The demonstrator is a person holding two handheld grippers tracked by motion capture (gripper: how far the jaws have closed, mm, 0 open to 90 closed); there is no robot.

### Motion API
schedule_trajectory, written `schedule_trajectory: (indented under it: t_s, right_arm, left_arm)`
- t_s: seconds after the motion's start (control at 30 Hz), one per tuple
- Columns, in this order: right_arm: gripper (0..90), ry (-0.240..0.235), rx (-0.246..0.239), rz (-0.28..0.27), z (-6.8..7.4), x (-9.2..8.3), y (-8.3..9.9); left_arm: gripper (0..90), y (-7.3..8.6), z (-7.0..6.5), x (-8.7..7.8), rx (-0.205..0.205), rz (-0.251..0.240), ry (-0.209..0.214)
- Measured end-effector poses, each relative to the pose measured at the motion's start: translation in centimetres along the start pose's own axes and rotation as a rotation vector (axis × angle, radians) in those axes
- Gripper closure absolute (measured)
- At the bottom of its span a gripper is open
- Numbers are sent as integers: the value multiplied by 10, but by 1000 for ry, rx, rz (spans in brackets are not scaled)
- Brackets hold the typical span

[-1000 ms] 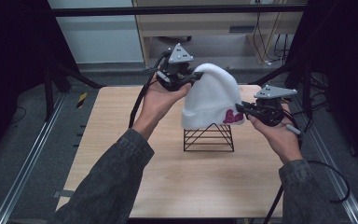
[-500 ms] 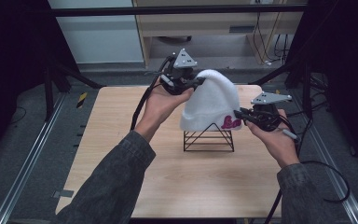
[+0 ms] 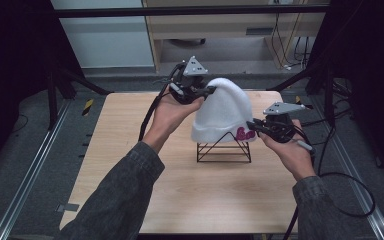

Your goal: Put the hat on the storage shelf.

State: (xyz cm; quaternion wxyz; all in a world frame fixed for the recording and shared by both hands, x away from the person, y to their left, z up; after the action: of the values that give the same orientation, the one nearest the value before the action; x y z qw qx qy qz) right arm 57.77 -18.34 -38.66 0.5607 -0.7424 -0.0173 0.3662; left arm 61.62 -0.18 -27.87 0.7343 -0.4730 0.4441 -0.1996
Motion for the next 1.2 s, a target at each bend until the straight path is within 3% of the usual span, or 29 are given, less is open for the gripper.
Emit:
schedule_trajectory:
  t_s: [1.2]
  right_arm:
    - [789, -10, 2, 43, 4, 11, 27]
  left_arm:
    - [791, 20, -11, 12, 11, 37, 31]
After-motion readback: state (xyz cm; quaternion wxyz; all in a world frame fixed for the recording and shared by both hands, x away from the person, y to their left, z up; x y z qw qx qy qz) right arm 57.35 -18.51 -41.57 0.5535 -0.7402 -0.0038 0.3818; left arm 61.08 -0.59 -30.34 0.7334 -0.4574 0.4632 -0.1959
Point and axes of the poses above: each handheld gripper's, and its own axes: x roughly forward along the jaws, y roughly out of its underside, z roughly to its left, the point moved 8 cm from there along x, roughly forward along the jaws, and after that the axes turned 4 degrees about y, right-handed, at the moved point
